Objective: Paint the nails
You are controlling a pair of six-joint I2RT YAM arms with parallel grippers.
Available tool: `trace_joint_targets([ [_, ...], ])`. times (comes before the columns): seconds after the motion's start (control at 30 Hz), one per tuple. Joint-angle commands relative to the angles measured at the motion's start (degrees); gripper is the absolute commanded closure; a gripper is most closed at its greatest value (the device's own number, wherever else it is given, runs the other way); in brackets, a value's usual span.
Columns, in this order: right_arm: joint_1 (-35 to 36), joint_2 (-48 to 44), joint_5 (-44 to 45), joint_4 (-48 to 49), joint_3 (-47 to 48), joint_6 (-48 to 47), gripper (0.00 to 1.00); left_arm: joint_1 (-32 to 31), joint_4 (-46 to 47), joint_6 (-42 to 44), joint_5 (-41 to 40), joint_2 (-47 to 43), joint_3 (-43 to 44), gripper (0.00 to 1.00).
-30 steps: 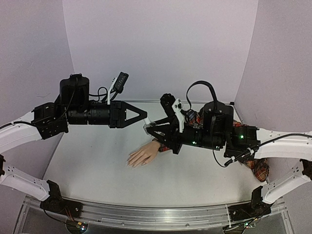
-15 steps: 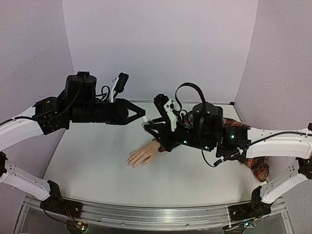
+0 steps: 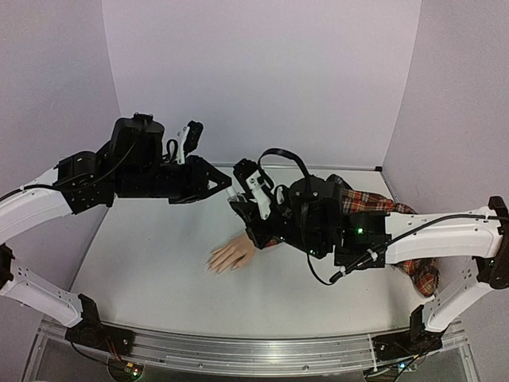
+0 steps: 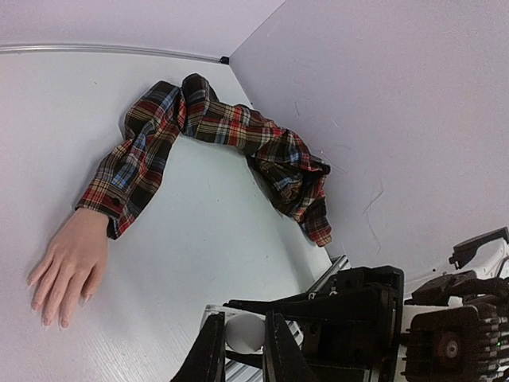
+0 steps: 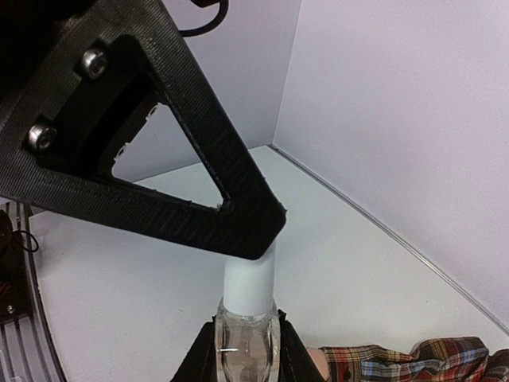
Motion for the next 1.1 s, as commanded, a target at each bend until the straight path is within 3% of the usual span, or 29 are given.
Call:
trace_joint_targets([
  [0.0,0.7,0.4,9.0,0.8,2.6,-2.9,1.00,0.3,0.2,-2.2,-2.5,0.4,3.4,1.00],
  [0.03,0.6,0.2,7.9,0.8,2.2,-2.7,1.00,0.3,1.5,-1.8,-1.2,0.4,3.0,0.99],
  [0.07,0.5,-0.5,5.8,0.8,1.8,-2.4,1.00,0.3,2.7,-1.3,0.5,0.3,2.6,0.92],
  [0.13,-0.6,-2.4,-2.6,1.0,-0.2,-0.2,1.00,0.3,6.1,0.3,2.7,-0.9,1.1,0.59],
  [0.2,-3.3,-5.1,-14.0,2.1,-3.0,3.9,1.00,0.4,11.5,2.3,5.1,-3.6,-2.7,0.37],
  [0.27,-6.6,-7.8,-27.1,4.6,-5.8,9.5,1.00,0.4,18.6,4.8,9.1,-7.0,-7.5,0.24],
  [0.3,-7.7,-8.9,-32.6,6.2,-6.9,11.8,1.00,0.5,21.3,5.4,11.0,-8.0,-9.2,0.22],
  [0.43,-10.6,-11.5,-49.7,10.7,-8.3,18.1,1.00,0.6,26.8,7.0,17.3,-8.6,-12.0,0.24],
  [0.57,-11.6,-12.5,-55.6,13.0,-7.7,21.2,1.00,0.6,31.8,7.3,24.8,-6.7,-12.5,0.30],
  [0.8,-12.1,-11.6,-57.3,13.2,-5.7,22.0,1.00,0.6,34.8,7.3,29.9,-5.3,-11.9,0.53],
  [1.07,-12.0,-10.7,-51.6,13.7,-5.6,20.6,1.00,0.6,33.5,7.8,30.7,-4.8,-11.6,0.62],
])
